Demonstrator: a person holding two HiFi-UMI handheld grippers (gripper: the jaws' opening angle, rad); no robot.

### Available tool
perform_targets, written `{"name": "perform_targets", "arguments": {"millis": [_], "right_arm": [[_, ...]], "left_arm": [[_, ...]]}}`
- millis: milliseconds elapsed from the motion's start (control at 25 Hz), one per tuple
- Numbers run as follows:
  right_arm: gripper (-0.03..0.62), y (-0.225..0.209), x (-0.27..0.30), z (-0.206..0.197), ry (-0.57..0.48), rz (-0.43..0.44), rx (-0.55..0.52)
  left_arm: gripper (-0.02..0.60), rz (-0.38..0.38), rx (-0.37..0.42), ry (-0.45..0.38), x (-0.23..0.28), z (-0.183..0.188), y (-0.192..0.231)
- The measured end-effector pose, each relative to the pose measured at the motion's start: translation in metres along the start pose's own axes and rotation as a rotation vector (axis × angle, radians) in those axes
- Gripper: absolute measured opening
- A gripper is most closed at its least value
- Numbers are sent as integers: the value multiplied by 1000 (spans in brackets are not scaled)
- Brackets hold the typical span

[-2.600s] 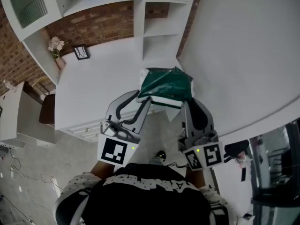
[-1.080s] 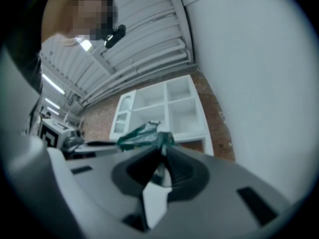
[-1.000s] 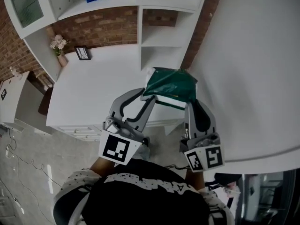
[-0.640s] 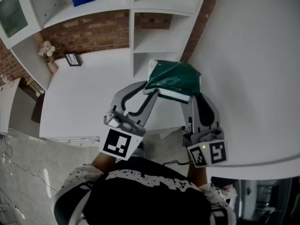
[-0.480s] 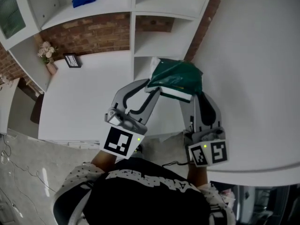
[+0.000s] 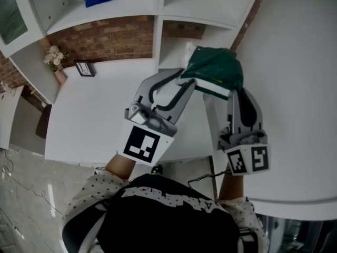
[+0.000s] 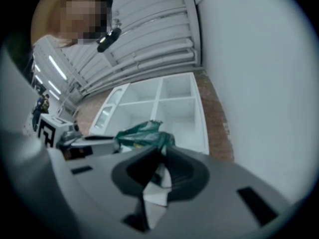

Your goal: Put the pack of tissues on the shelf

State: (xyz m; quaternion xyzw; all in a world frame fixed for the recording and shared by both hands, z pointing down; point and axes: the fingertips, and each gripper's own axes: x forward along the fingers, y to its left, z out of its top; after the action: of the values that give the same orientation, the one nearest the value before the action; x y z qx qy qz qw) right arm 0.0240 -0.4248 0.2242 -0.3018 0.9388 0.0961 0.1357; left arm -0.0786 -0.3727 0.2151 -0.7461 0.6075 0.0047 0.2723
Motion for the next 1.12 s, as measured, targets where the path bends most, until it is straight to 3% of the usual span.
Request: {"name": "perform_targets", "arguments": {"millis": [400,640,1120], "right_arm": [[67,7,-2,7,-105,-17,-62],[67,-12,75,13,-63,-5,-82],[66,-32,123,20,-103,84,-79]], "left_arm": [[126,-15,56,-108,-7,13,3],[126,-2,5,-70,38,-5,62],[126,101,29,-34,69,-10,91]]}}
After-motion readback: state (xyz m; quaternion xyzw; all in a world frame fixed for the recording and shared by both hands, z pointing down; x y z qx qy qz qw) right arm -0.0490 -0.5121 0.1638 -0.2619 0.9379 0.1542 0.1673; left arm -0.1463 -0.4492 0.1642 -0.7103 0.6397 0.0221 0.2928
